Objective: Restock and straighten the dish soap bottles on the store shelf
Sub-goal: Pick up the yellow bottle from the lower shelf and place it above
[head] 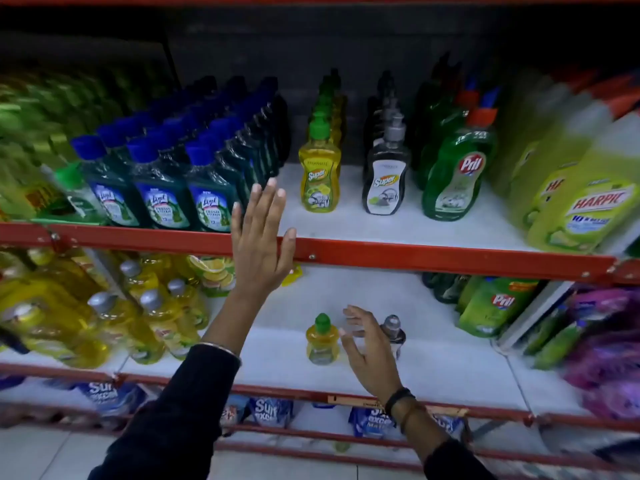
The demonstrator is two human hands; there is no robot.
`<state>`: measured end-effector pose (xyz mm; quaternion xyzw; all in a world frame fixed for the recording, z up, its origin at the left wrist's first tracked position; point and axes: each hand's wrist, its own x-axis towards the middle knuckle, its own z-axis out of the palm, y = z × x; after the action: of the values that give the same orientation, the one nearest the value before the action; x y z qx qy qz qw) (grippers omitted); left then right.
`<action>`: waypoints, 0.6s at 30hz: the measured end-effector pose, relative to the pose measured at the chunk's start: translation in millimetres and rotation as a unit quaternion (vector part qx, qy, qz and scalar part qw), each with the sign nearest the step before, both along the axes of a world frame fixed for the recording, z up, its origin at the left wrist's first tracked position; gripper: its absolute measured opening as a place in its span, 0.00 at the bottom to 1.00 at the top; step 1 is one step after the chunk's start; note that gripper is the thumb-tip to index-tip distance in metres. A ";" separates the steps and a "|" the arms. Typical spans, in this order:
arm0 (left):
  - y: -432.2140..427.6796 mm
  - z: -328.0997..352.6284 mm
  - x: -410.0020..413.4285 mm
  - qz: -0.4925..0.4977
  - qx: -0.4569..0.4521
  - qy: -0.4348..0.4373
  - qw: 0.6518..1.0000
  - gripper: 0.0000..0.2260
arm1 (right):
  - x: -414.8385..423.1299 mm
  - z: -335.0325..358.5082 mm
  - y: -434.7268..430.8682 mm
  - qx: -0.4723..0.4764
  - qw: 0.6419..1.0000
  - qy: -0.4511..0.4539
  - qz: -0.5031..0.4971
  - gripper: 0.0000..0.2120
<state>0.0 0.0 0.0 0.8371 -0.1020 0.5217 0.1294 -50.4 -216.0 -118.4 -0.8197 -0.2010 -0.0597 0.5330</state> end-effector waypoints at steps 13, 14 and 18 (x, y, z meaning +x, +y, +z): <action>8.0 -19.7 35.8 0.118 0.079 -0.058 0.988 0.23 | 49.3 -52.8 39.8 -0.025 0.967 0.248 0.045 0.23; 8.2 -19.5 35.7 0.116 0.081 -0.060 0.988 0.23 | 50.6 -52.5 38.4 -0.030 0.967 0.248 0.045 0.23; 8.9 -18.8 36.2 0.124 0.085 -0.062 0.987 0.23 | 47.8 -47.8 26.0 -0.040 0.974 0.221 0.034 0.22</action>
<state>36.2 8.9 -18.8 0.8173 -0.0496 0.5739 -0.0148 -2.6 -189.9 -166.3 -0.8261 -0.1079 0.1493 0.5326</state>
